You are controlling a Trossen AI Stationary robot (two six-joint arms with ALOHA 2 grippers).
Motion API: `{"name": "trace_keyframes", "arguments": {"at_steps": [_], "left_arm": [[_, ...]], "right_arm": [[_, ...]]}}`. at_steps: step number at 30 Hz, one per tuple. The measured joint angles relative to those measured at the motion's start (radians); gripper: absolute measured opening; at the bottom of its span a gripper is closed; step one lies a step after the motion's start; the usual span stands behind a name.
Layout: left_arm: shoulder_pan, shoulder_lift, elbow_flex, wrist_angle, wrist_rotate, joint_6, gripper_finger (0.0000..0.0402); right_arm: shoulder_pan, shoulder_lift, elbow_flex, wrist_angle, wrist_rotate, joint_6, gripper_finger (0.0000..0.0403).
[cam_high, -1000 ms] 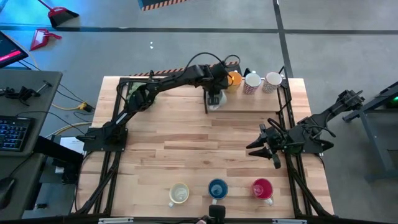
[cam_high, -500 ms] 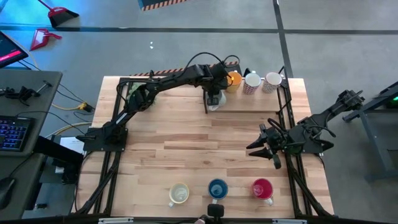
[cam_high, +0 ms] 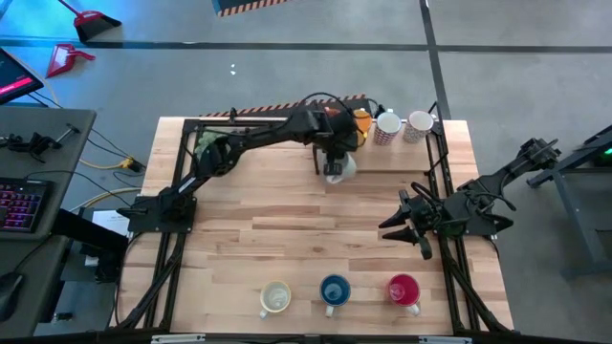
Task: Place coffee mugs
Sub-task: Put the green patterned mug on the shelf
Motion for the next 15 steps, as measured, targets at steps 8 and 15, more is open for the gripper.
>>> {"name": "trace_keyframes", "arguments": {"at_steps": [8,15], "left_arm": [[-0.083,0.0,0.0,-0.151,0.045,-0.093,0.0008],[-0.145,0.0,0.0,-0.277,0.053,-0.13,0.0008]], "right_arm": [[0.0,0.0,0.0,-0.061,0.007,0.047,0.0119],[0.0,-0.001,0.0,-0.074,0.024,0.044,0.0119]]}}
